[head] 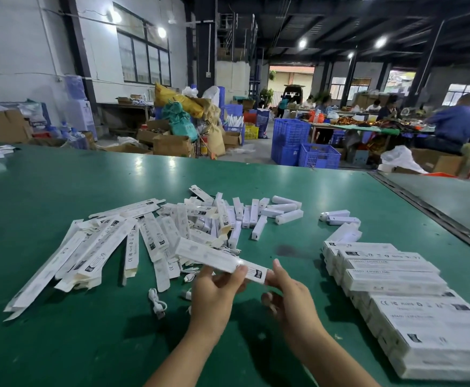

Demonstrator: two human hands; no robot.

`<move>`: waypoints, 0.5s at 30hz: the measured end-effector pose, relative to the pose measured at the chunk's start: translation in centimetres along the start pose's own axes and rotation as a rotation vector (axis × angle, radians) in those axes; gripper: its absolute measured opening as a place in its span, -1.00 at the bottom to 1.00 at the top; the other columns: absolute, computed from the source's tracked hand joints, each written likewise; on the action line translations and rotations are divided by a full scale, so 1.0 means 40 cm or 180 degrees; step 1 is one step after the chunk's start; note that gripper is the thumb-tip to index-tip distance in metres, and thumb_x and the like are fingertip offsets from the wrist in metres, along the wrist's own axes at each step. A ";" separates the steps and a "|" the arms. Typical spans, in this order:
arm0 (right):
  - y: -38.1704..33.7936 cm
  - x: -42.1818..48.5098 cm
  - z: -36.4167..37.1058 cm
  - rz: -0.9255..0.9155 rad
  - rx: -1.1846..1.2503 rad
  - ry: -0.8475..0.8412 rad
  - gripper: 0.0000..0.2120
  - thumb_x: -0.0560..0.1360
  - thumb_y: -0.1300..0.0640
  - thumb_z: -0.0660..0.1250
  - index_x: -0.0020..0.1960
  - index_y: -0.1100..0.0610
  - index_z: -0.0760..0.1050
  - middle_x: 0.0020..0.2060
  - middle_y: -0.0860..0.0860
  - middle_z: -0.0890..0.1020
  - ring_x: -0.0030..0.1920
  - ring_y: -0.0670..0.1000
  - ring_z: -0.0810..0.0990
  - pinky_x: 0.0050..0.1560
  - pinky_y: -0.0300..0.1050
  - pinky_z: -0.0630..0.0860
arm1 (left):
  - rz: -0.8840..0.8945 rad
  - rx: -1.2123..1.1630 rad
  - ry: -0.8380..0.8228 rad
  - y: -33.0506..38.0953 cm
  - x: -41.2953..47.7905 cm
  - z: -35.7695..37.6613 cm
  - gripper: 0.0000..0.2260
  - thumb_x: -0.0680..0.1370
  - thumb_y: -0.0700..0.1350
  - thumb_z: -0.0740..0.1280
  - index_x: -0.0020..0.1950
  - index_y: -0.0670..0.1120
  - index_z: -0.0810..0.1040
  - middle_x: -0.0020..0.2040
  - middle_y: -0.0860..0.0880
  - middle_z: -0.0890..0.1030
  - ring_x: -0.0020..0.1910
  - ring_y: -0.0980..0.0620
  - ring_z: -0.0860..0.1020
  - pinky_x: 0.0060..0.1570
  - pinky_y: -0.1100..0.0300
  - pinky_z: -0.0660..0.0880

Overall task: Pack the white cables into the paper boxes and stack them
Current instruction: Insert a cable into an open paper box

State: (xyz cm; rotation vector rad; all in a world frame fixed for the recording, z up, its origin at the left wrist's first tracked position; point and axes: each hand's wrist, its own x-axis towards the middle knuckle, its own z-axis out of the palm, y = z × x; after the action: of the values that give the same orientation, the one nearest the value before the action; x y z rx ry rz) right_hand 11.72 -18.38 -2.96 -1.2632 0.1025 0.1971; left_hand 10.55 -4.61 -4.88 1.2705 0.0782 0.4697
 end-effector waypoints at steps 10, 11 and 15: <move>0.069 -0.004 0.021 -0.1720 -0.2694 -0.0309 -0.86 0.54 -0.05 0.36 0.01 -0.03 0.62 -0.06 -0.17 0.59 -0.12 -0.14 0.56 -0.03 -0.27 0.46 | 0.0163 -0.0445 0.1322 0.066 0.079 -0.099 -0.84 0.55 -0.10 0.41 0.01 -0.17 0.56 -0.09 -0.17 0.71 -0.22 -0.09 0.68 -0.31 0.21 0.62; 0.085 -0.002 0.032 -0.1903 -0.3269 -0.0592 -0.76 0.53 -0.12 0.34 0.14 -0.05 0.58 0.10 -0.15 0.54 0.07 -0.16 0.52 0.14 -0.29 0.40 | 0.0133 -0.0427 0.1525 0.067 0.089 -0.117 -0.88 0.58 -0.10 0.39 -0.01 -0.15 0.55 -0.05 -0.20 0.69 -0.20 -0.10 0.67 -0.29 0.18 0.61; 0.110 0.011 0.091 -0.2350 -0.4473 -0.1650 -0.40 0.51 -0.40 0.09 0.47 -0.17 0.28 0.48 -0.08 0.24 0.44 -0.06 0.19 0.41 -0.08 0.19 | 0.0018 -0.0435 0.1951 0.060 0.110 -0.161 -0.85 0.59 -0.07 0.39 -0.02 -0.15 0.55 -0.04 -0.20 0.67 -0.20 -0.09 0.65 -0.33 0.22 0.59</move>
State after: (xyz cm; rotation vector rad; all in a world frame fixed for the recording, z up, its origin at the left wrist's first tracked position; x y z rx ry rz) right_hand 11.15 -13.61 -6.05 -2.4724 -1.1188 -0.0988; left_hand 11.80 3.36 -3.76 0.9576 0.5489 0.8428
